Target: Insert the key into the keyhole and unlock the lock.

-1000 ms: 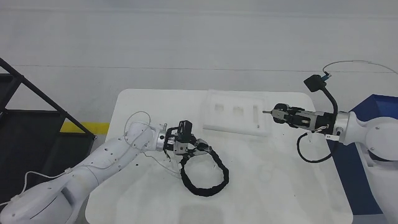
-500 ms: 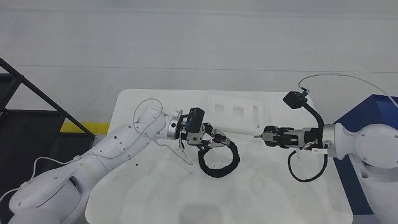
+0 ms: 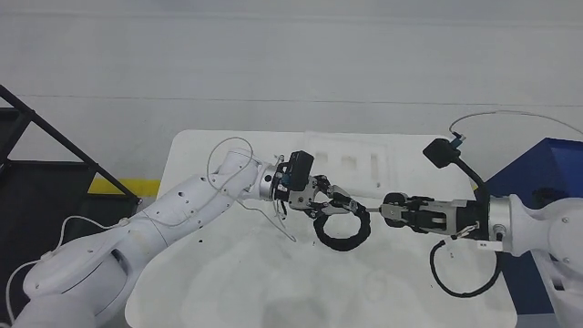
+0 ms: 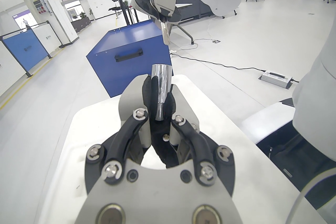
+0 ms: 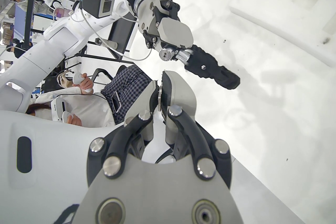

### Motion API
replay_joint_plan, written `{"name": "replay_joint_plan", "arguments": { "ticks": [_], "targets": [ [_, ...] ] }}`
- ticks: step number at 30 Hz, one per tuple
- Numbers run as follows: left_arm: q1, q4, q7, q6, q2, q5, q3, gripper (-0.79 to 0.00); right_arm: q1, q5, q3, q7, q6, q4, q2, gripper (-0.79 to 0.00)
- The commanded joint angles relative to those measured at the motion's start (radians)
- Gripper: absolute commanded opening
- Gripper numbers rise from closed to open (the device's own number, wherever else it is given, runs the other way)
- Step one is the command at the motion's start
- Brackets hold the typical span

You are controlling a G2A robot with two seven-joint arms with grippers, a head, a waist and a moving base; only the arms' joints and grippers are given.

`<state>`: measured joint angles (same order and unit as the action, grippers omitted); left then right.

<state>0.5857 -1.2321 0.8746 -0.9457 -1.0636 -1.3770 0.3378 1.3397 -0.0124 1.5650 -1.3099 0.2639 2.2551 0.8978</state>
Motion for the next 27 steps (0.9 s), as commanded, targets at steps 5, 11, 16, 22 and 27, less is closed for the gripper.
{"name": "replay_joint_plan", "arguments": {
  "ticks": [5,11,16,22,27],
  "targets": [
    [0.000,0.000,-0.001,0.000,0.000,-0.001,0.001,-0.785,0.000,0.000,0.000,-0.001,0.000,0.000,0.000,-0.785],
    [0.000,0.000,-0.001,0.000,0.000,-0.001,0.001,-0.785,0.000,0.000,0.000,-0.001,0.000,0.000,0.000,-0.785],
    [0.030,-0.007,-0.040,0.031,-0.001,0.023,0.015,-0.785,0.019,0.015,-0.002,0.030,0.017,0.011,-0.003,-0.785],
    [0.061,-0.025,-0.036,0.089,-0.009,0.000,0.041,-0.785,0.022,0.106,-0.003,0.017,0.117,0.085,-0.014,-0.785],
    [0.071,-0.034,-0.027,0.143,-0.019,-0.058,0.053,-0.785,0.004,0.142,-0.039,0.017,0.152,0.095,-0.019,-0.785]
  ]
}}
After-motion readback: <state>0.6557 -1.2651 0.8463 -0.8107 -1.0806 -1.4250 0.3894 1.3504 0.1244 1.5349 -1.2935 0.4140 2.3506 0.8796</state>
